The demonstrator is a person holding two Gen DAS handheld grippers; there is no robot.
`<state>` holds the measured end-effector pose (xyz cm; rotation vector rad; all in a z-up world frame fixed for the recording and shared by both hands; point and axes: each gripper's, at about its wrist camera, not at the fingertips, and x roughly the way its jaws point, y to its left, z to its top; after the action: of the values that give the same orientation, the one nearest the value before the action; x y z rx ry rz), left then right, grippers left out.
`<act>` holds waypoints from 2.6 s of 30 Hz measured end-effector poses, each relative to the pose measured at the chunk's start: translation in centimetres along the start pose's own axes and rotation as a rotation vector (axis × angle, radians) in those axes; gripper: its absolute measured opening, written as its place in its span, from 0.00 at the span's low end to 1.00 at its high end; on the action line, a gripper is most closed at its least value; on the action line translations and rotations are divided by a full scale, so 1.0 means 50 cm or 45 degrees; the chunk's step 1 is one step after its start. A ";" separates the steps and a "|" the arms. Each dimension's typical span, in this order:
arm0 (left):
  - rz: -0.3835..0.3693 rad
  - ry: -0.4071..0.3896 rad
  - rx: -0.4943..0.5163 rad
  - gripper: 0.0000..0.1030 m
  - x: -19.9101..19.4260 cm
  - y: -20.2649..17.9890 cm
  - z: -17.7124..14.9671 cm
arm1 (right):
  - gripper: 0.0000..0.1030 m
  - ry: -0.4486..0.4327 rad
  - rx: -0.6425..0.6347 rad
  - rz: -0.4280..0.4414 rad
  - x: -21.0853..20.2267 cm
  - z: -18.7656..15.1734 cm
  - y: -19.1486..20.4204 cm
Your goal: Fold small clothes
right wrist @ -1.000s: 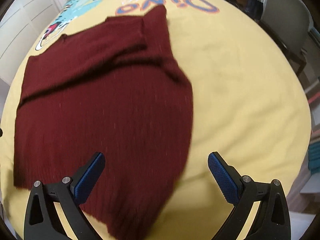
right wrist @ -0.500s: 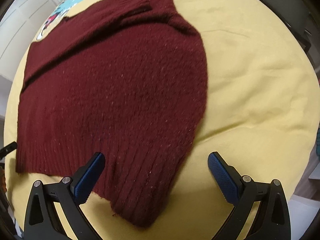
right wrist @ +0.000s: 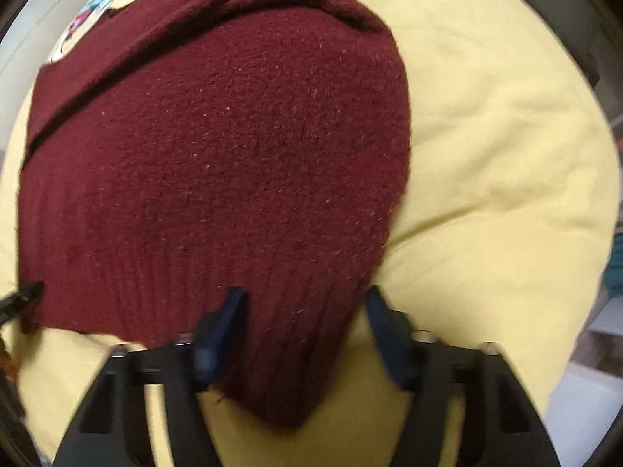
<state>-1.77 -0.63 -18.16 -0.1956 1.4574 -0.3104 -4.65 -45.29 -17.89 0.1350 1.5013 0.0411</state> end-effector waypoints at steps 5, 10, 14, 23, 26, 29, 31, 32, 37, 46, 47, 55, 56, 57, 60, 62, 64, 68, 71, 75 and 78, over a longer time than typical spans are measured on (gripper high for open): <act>-0.069 -0.002 -0.010 0.10 -0.015 -0.003 0.018 | 0.16 0.048 0.031 0.142 -0.005 -0.002 -0.021; -0.089 -0.051 0.035 0.10 -0.067 -0.019 0.054 | 0.13 0.001 0.062 0.237 -0.050 0.018 -0.031; -0.075 -0.096 0.080 0.10 -0.102 -0.042 0.109 | 0.12 -0.090 0.040 0.263 -0.104 0.048 -0.035; -0.142 -0.296 0.155 0.09 -0.199 -0.083 0.279 | 0.12 -0.342 -0.011 0.263 -0.203 0.239 0.014; -0.114 -0.381 0.166 0.09 -0.239 -0.095 0.348 | 0.12 -0.411 -0.017 0.256 -0.226 0.303 0.057; -0.067 -0.442 0.161 0.09 -0.261 -0.096 0.415 | 0.12 -0.507 -0.019 0.217 -0.265 0.407 0.087; -0.021 -0.455 0.144 0.09 -0.257 -0.083 0.451 | 0.12 -0.516 -0.020 0.195 -0.269 0.441 0.093; 0.001 -0.452 0.134 0.09 -0.253 -0.070 0.465 | 0.12 -0.516 -0.022 0.185 -0.268 0.453 0.092; 0.093 -0.380 0.121 0.09 -0.161 -0.046 0.527 | 0.12 -0.433 -0.002 0.162 -0.225 0.555 0.102; 0.187 -0.318 0.068 0.15 -0.061 -0.011 0.558 | 0.28 -0.224 -0.012 -0.031 -0.072 0.620 0.125; 0.204 -0.320 0.070 0.20 -0.064 -0.015 0.558 | 0.33 -0.224 -0.011 -0.038 -0.067 0.618 0.123; 0.193 -0.424 0.075 0.84 -0.123 -0.064 0.557 | 0.83 -0.358 0.010 0.001 -0.122 0.605 0.113; 0.186 -0.438 0.088 0.84 -0.134 -0.077 0.554 | 0.83 -0.392 -0.007 -0.010 -0.136 0.601 0.116; 0.176 -0.445 0.104 0.85 -0.139 -0.087 0.552 | 0.84 -0.427 -0.030 -0.039 -0.149 0.596 0.120; 0.174 -0.481 0.173 0.99 -0.146 -0.124 0.534 | 0.96 -0.516 -0.133 -0.119 -0.176 0.573 0.146; 0.190 -0.496 0.232 0.99 -0.136 -0.150 0.518 | 1.00 -0.549 -0.191 -0.100 -0.182 0.553 0.166; 0.203 -0.488 0.276 0.99 -0.114 -0.171 0.500 | 1.00 -0.573 -0.244 -0.072 -0.183 0.530 0.191; 0.218 -0.466 0.307 0.99 -0.064 -0.194 0.460 | 1.00 -0.617 -0.369 -0.056 -0.159 0.481 0.252; 0.204 -0.476 0.293 0.99 -0.026 -0.197 0.434 | 1.00 -0.688 -0.411 -0.086 -0.128 0.437 0.293; 0.244 -0.464 0.290 0.99 0.027 -0.184 0.410 | 1.00 -0.668 -0.451 -0.056 -0.063 0.393 0.322; 0.275 -0.444 0.310 0.99 0.051 -0.160 0.393 | 1.00 -0.625 -0.466 -0.085 -0.011 0.370 0.324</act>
<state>17.24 -10.14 -15.94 0.1013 1.0736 -0.2595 14.65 -30.47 -14.32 -0.1896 0.9869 0.2131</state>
